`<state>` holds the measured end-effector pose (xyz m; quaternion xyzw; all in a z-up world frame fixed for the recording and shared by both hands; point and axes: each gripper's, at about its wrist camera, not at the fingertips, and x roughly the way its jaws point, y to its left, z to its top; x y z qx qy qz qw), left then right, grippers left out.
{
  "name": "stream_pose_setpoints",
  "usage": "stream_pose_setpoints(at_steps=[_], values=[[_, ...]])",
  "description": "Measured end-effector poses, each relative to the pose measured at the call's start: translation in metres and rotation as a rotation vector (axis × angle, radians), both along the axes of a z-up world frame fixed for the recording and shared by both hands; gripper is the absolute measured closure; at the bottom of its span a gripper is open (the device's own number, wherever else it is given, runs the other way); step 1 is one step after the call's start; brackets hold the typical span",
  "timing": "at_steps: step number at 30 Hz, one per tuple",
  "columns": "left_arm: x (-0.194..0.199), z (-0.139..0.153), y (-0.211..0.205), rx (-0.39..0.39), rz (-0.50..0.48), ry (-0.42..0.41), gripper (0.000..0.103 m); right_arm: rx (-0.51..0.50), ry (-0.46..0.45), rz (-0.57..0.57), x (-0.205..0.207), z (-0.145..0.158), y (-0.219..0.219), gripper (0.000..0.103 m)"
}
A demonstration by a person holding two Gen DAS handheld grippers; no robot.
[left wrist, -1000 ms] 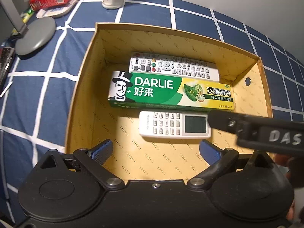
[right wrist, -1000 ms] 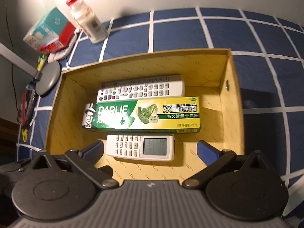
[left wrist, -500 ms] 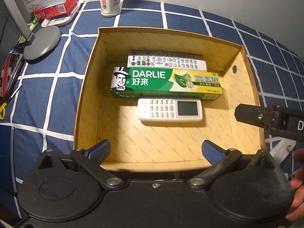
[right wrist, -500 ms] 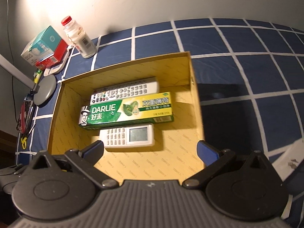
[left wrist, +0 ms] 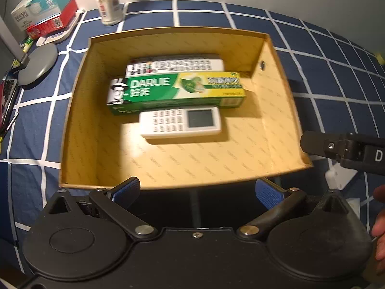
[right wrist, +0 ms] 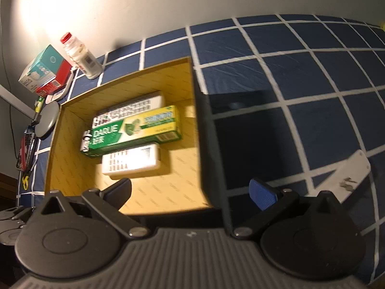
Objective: Organize objects
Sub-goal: 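Move the right tool toward the white flat plug-in device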
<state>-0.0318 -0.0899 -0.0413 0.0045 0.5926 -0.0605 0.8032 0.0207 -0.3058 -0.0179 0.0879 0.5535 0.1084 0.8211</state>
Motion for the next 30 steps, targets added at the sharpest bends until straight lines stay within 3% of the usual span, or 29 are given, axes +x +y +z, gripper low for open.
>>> stream_pose_setpoints(at_steps=[30], values=[[-0.067, -0.032, -0.185, -0.051, 0.037, 0.053, 0.000, -0.046, 0.077, 0.062, -0.029, -0.028, -0.206, 0.000]])
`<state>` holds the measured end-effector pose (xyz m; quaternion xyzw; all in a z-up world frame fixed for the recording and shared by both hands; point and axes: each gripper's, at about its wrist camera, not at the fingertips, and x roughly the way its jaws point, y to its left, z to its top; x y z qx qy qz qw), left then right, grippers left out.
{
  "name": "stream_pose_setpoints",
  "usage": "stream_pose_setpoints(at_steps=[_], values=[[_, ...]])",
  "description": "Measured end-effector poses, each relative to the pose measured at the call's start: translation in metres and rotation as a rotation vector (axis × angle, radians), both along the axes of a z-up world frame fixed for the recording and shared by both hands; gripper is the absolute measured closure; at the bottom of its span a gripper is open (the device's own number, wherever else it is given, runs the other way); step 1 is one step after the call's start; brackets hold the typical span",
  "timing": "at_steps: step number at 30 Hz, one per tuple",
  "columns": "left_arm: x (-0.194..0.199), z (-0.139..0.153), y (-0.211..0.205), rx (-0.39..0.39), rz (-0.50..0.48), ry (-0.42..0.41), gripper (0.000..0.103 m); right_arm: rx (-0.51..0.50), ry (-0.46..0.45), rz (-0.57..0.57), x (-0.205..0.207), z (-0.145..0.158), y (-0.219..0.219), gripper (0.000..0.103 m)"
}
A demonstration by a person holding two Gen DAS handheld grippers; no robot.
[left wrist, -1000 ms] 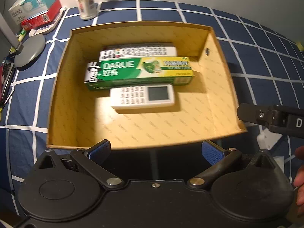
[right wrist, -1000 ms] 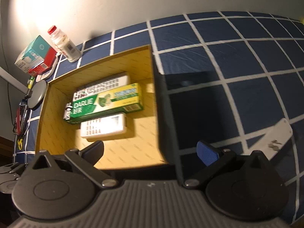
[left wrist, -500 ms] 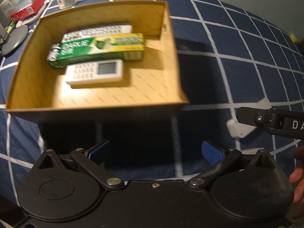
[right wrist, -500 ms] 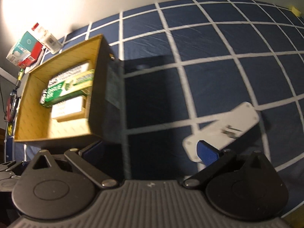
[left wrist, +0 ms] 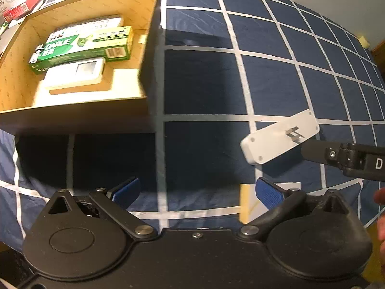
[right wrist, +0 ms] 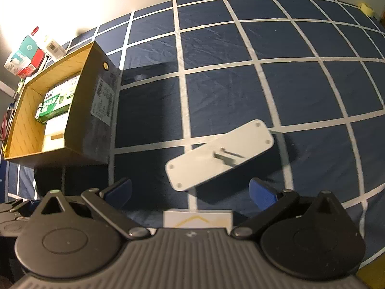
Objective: Organize objects
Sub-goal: 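Move the right tool toward the white flat plug-in device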
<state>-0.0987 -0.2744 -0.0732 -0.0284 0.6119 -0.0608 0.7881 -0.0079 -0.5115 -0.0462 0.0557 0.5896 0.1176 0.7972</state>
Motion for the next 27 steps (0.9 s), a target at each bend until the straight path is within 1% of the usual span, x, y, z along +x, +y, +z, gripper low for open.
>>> stream_pose_setpoints(at_steps=[5, 10, 17, 19, 22, 24, 27], values=[[0.002, 0.000, -0.015, -0.003, 0.022, -0.010, 0.000, -0.015, 0.000, 0.039, 0.006, 0.001, -0.015, 0.000], [0.011, -0.005, -0.019, -0.002, 0.039, -0.008, 0.000, -0.044, 0.007, 0.089, 0.018, -0.001, -0.017, 0.000], [0.020, -0.014, -0.024, -0.002, 0.034, -0.004, 0.000, -0.092, 0.024, 0.077, 0.038, -0.008, -0.019, 0.000], [0.021, -0.016, -0.026, 0.002, 0.028, -0.003, 0.000, -0.110, 0.037, 0.069, 0.044, -0.011, -0.020, 0.000], [0.022, -0.020, -0.029, 0.000, 0.048, 0.001, 0.000, -0.130, 0.045, 0.079, 0.053, -0.017, -0.022, 0.000], [0.023, -0.024, -0.034, -0.010, 0.053, 0.007, 0.000, -0.138, 0.057, 0.100, 0.060, -0.024, -0.023, 0.000], [0.023, -0.029, -0.044, -0.005, 0.078, 0.006, 0.000, -0.149, 0.071, 0.139, 0.070, -0.035, -0.024, 0.000]])
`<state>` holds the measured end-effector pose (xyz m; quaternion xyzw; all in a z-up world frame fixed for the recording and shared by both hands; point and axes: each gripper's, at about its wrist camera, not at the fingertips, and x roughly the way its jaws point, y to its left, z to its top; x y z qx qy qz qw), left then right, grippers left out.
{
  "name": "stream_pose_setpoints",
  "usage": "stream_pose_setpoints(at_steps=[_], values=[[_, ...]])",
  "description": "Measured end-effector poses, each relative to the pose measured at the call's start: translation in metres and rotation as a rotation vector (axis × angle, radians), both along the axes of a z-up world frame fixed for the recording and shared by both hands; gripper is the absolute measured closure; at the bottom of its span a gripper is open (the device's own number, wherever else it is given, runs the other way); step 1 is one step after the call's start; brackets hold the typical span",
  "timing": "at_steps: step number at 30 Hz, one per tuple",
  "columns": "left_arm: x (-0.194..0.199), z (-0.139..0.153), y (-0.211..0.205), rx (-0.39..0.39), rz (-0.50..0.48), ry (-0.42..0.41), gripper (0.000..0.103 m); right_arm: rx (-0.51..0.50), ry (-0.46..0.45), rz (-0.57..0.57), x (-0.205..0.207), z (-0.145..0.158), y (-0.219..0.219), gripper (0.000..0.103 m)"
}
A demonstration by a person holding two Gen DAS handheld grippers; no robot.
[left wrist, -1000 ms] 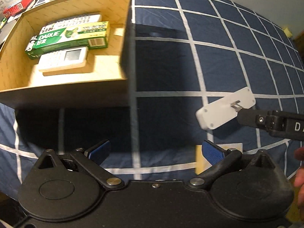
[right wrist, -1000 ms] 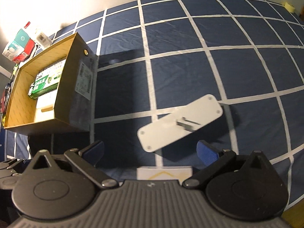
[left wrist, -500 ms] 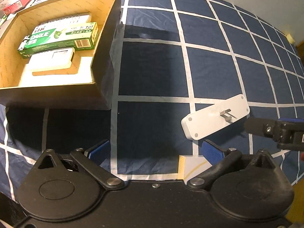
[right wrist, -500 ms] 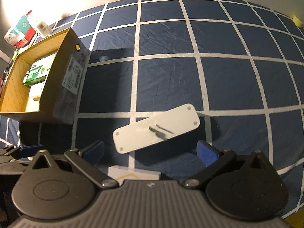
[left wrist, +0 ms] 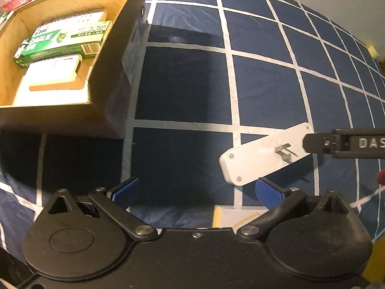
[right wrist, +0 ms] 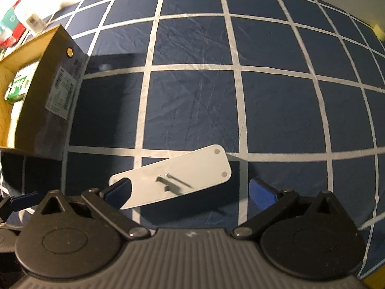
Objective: Organize objects
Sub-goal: 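Move the right tool toward the white flat plug-in device, then close the right gripper on the white plug-in device and lift it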
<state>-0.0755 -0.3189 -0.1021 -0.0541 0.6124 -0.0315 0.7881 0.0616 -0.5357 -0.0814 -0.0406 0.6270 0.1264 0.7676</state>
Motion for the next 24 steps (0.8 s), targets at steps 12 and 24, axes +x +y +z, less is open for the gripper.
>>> stream_pose_setpoints(at_steps=[12, 24], values=[[0.003, -0.035, -0.038, -0.044, 0.122, 0.061, 0.000, 0.003, 0.062, 0.114, 0.025, -0.038, -0.008, 0.000], [0.013, -0.054, -0.063, -0.078, 0.150, 0.085, 0.000, 0.029, 0.101, 0.136, 0.038, -0.060, -0.011, 0.003]])
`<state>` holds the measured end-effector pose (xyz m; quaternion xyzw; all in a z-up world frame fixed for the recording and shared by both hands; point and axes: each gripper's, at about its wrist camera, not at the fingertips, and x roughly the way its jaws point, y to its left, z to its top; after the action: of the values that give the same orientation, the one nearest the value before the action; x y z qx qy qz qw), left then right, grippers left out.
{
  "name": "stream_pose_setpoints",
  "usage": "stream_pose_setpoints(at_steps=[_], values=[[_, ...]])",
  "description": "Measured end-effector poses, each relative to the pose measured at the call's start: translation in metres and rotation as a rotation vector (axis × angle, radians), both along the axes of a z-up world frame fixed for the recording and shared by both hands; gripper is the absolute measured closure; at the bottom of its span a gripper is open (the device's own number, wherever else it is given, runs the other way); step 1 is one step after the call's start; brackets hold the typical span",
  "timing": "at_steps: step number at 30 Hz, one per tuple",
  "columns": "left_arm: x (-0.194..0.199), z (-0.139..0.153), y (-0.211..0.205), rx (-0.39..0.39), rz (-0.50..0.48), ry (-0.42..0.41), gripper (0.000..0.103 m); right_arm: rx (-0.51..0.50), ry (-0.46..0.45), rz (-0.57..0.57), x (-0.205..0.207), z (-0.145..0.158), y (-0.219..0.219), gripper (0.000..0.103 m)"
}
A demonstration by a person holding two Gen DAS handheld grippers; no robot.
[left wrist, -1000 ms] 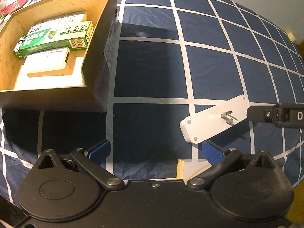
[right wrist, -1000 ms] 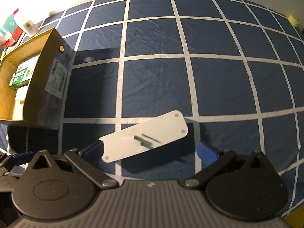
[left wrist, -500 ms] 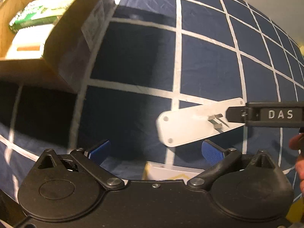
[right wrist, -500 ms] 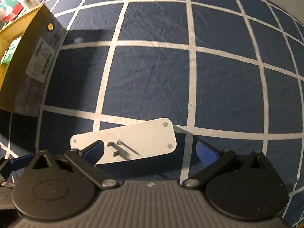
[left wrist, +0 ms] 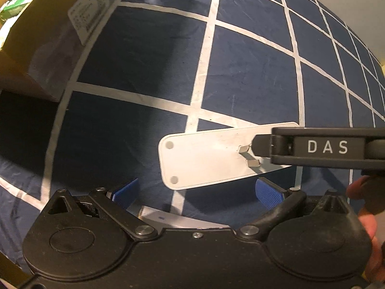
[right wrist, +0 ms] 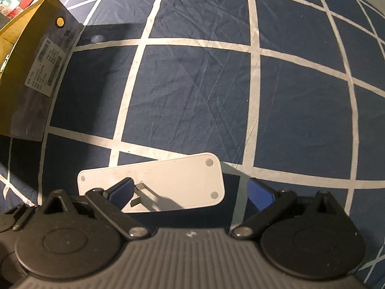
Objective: Organize objects
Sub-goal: 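Close the right gripper on the white plug-in device and lift it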
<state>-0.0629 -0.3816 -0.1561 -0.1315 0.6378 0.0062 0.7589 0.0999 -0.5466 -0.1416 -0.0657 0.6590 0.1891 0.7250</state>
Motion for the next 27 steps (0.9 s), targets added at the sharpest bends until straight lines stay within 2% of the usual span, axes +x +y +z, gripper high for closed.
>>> stream_pose_setpoints(at_steps=[6, 11, 19, 23, 27], values=[[0.005, -0.005, -0.006, -0.007, 0.003, 0.007, 0.000, 0.012, 0.012, 0.013, 0.003, -0.006, 0.001, 0.005], [0.008, -0.006, -0.004, -0.021, 0.011, 0.006, 0.000, 0.035, 0.029, 0.025, 0.006, -0.009, 0.002, 0.013], [0.016, -0.009, -0.004, -0.039, 0.016, 0.008, 0.000, 0.051, 0.050, 0.035, 0.010, -0.011, 0.001, 0.015], [0.021, -0.010, -0.003, -0.036, 0.025, 0.009, 0.000, 0.064, 0.053, 0.060, 0.011, -0.010, 0.002, 0.021], [0.025, -0.010, -0.001, -0.034, 0.038, 0.018, 0.003, 0.062, 0.056, 0.071, 0.012, -0.009, 0.004, 0.022]])
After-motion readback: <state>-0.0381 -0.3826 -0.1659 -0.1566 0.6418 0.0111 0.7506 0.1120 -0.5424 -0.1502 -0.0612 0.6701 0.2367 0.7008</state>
